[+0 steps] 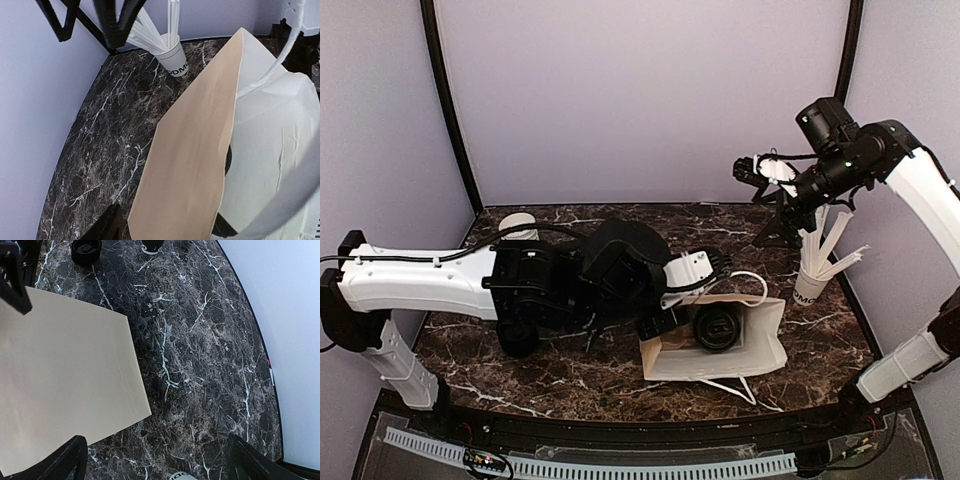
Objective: Pack the takeout coffee
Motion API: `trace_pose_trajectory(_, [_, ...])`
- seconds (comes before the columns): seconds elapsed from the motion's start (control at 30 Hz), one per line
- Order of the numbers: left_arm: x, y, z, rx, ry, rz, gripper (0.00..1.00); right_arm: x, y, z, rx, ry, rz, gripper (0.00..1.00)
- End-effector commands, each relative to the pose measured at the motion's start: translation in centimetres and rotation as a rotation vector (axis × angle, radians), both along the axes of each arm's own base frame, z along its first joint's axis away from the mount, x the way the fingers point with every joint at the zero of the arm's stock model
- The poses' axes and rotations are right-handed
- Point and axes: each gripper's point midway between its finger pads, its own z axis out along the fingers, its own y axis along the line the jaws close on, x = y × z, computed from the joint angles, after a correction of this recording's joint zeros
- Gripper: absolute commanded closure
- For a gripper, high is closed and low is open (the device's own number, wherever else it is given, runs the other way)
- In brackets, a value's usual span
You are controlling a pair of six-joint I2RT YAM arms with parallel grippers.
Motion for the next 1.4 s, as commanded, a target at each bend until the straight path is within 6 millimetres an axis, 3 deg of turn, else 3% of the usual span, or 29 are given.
trace_pose_trajectory(0.0, [3.8,0.9,0.6,-0.042,0.045,0.115,0.46,1.1,0.3,0.4,0.015,-0.020,-0.024,0.03])
trace_pose_trajectory(0.23, [7.8,0.9,1.5,-0.092,0.030,0.161,0.45,2.5,0.2,1.1,0.011,-0.064,-0.070,0.03])
trace_pose_trajectory(0.6, [11.9,0.0,1.4,-0.151,0.078,0.179,0.43,6.4,-1.6,1.9,0.061,-0.076,-0.201,0.02])
trace_pose_trajectory(0.77, [13.9,-1.1,1.8,-0.175,0.091,0.186,0.41,9.1,-4.5,2.2,0.096,-0.081,-0.325,0.02])
trace_pose_trajectory(0.97, [15.6,-2.2,3.2,-0.212,0.081,0.180,0.31,11.3,-8.8,1.7,0.148,-0.052,-0.490,0.03])
trace_pose_trajectory(1.17, [16.6,-2.3,4.8,-0.244,0.060,0.187,0.28,10.9,-12.5,0.9,0.188,-0.041,-0.597,0.04])
trace_pose_trajectory(1.37, [17.8,-1.7,7.9,-0.286,-0.008,0.218,0.25,9.8,-15.7,0.0,0.234,-0.021,-0.691,0.09])
